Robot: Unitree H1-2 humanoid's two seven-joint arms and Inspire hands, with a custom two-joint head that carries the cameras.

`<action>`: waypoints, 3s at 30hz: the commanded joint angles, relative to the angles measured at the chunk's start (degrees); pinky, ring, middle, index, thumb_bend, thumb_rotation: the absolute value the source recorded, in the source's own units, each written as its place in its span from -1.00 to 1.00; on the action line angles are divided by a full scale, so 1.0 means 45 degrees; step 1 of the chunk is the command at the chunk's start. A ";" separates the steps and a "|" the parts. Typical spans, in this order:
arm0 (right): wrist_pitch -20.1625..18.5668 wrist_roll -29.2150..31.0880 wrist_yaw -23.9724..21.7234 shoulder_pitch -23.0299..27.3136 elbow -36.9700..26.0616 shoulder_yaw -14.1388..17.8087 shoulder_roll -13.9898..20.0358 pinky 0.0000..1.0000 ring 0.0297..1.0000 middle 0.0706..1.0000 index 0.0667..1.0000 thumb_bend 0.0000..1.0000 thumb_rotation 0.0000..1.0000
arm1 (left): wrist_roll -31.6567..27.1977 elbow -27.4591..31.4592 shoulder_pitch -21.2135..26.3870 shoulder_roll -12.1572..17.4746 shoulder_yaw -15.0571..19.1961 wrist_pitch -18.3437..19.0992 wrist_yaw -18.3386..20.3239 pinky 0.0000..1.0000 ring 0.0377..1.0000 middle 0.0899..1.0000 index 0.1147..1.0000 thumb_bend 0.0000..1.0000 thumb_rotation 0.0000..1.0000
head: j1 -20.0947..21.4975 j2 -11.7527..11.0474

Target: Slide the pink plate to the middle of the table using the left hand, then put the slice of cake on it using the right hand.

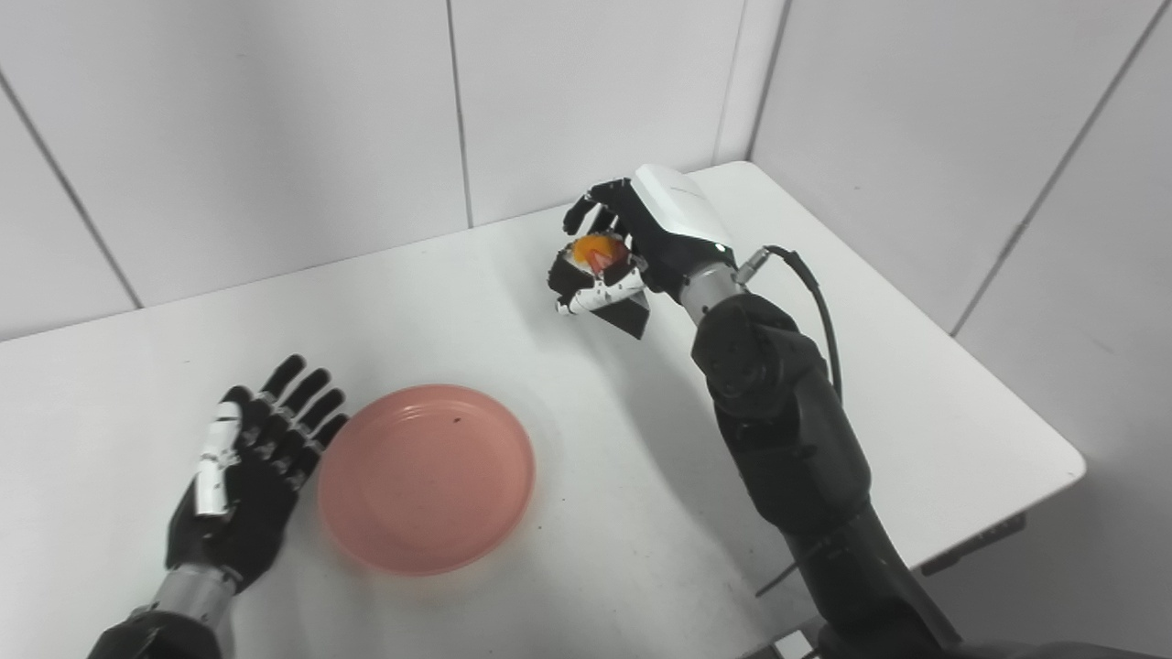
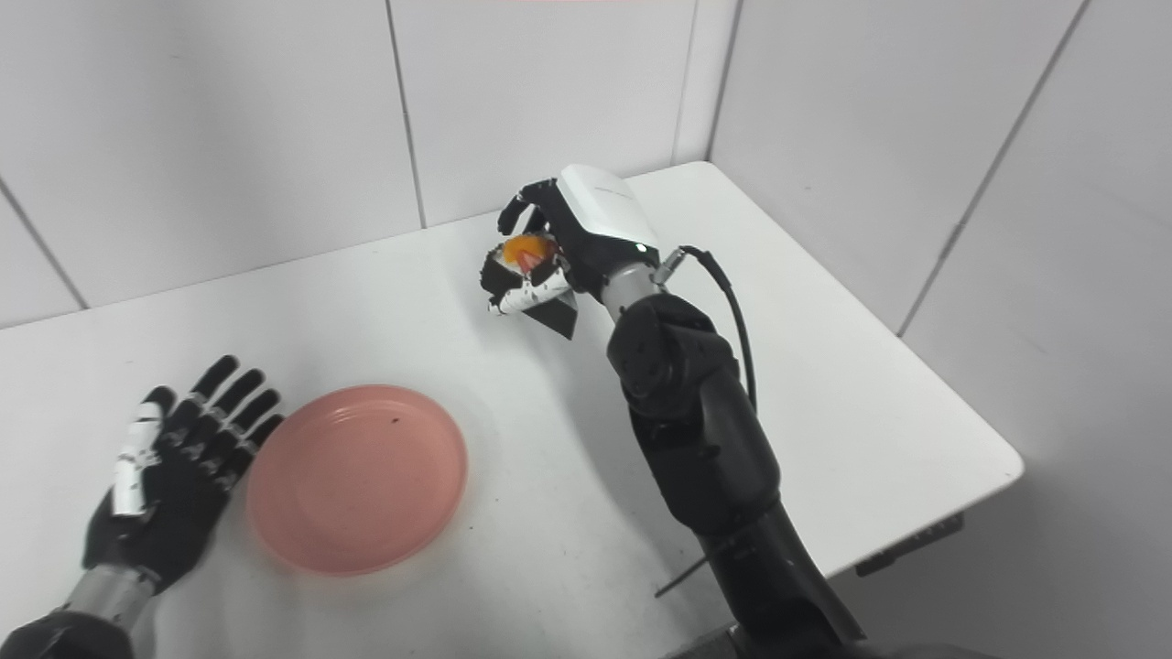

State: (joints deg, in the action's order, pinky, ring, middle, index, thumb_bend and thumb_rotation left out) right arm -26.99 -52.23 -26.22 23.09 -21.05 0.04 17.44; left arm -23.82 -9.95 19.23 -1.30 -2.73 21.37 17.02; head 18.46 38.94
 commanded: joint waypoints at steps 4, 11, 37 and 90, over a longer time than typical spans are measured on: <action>0.0083 0.0356 0.0162 0.0611 -0.0394 -0.0504 -0.0306 -0.39 -0.25 -0.20 0.03 0.03 -1.00 | 0.0518 -0.0250 -0.0422 -0.0374 -0.0262 0.0763 -0.0619 0.82 0.80 0.79 0.76 -0.23 1.00 | -0.0940 0.0062; 0.0553 0.0751 0.0541 0.0583 0.0032 -0.1409 -0.0432 -0.37 -0.27 -0.23 0.01 0.04 -1.00 | 0.0760 -0.0308 -0.0341 -0.0831 -0.0355 0.0804 -0.1033 0.82 0.80 0.80 0.75 -0.23 1.00 | -0.2149 0.0224; 0.1322 0.1590 0.1328 -0.0258 0.1239 -0.3566 -0.0759 -0.30 -0.21 -0.21 0.00 0.04 -1.00 | 0.1084 -0.0403 -0.0027 -0.1480 -0.0326 0.0965 -0.1738 0.75 0.73 0.71 0.68 -0.26 1.00 | -0.3069 0.0857; 0.0608 -0.0300 -0.2812 -0.1040 -0.1920 -0.4840 0.0519 0.70 0.98 1.00 1.00 1.00 0.99 | 0.1294 -0.0335 0.0088 -0.1447 -0.0382 0.0963 -0.1806 0.67 0.72 0.74 0.71 -0.31 1.00 | -0.2944 0.1074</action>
State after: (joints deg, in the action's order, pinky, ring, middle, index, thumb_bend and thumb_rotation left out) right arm -23.56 -52.47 -38.31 16.65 -26.72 -22.57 19.96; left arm -19.23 -10.03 20.50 -8.21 -4.48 22.97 9.99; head 5.18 43.77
